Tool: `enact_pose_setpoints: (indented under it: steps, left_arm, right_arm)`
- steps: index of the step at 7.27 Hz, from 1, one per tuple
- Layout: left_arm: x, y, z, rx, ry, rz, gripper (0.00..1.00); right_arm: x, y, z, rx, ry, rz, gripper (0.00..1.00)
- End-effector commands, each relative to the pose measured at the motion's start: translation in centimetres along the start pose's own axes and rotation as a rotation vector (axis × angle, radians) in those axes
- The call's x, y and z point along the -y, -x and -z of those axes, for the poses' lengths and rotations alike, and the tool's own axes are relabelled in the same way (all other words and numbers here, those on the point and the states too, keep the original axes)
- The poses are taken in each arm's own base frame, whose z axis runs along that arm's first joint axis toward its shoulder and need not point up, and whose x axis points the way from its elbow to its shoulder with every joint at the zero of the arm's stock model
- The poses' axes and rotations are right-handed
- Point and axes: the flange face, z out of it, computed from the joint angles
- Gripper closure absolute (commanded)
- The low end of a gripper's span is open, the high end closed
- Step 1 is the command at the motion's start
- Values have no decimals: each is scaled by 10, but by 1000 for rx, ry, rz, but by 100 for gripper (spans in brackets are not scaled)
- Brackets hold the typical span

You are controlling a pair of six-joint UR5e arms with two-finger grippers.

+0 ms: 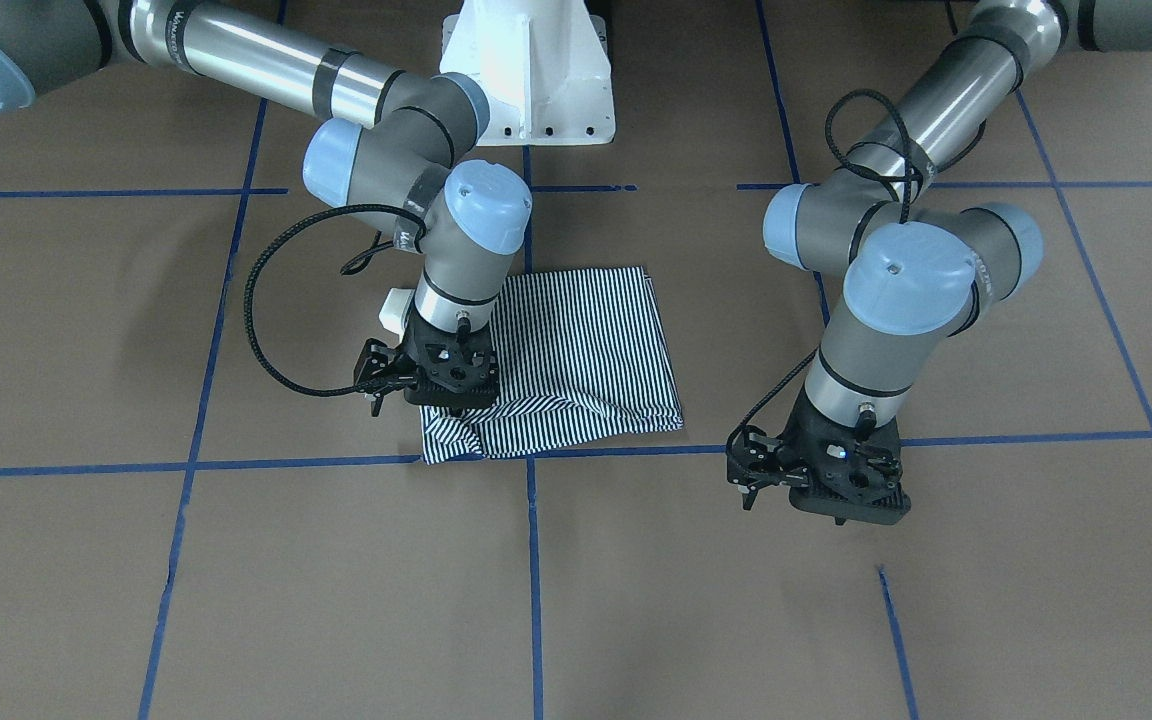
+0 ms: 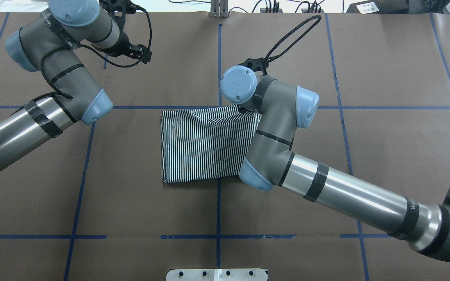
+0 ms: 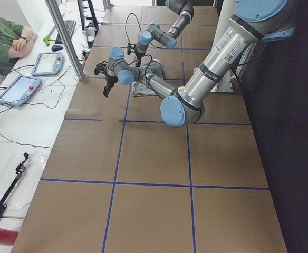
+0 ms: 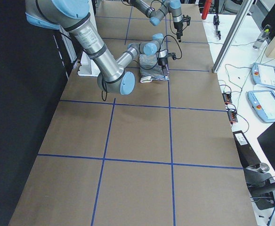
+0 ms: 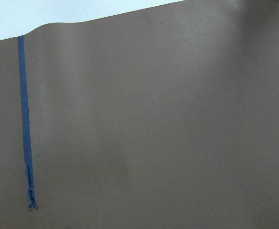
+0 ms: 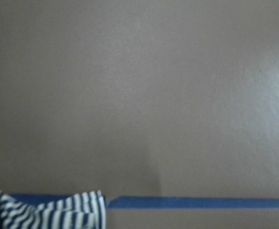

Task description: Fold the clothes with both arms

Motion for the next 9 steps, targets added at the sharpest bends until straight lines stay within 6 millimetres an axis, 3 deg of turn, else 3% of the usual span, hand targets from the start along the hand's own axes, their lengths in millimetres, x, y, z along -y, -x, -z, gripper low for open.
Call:
enact_pose_setpoints:
  steps: [1, 2, 3, 4, 5, 7, 8, 9]
  left_arm:
    - [0, -2, 4, -6, -7, -2, 0]
    - [-2, -4, 9, -13, -12, -6, 0]
    - [-1, -6, 13, -19, -18, -9, 0]
    - [-9, -6, 28, -31, -32, -18, 0]
    - [-44, 16, 49, -66, -10, -43, 0]
    - [-51, 91, 108, 14, 12, -202, 0]
    - [-48, 157, 135, 83, 12, -271, 0]
    - [-44, 238, 165, 127, 36, -343, 0]
  right_arm:
    - [60, -49, -45, -2, -46, -29, 0]
    - [87, -77, -61, 36, -47, -70, 0]
    - [118, -110, -40, 132, 10, -72, 0]
    - [136, -144, -23, 216, 51, -67, 0]
    - [126, -209, -19, 248, 31, 2, 0]
    - [115, -378, -8, 306, 71, 107, 0]
    - [105, -459, -12, 291, 86, 214, 0]
    - [88, -539, -24, 317, 114, 247, 0]
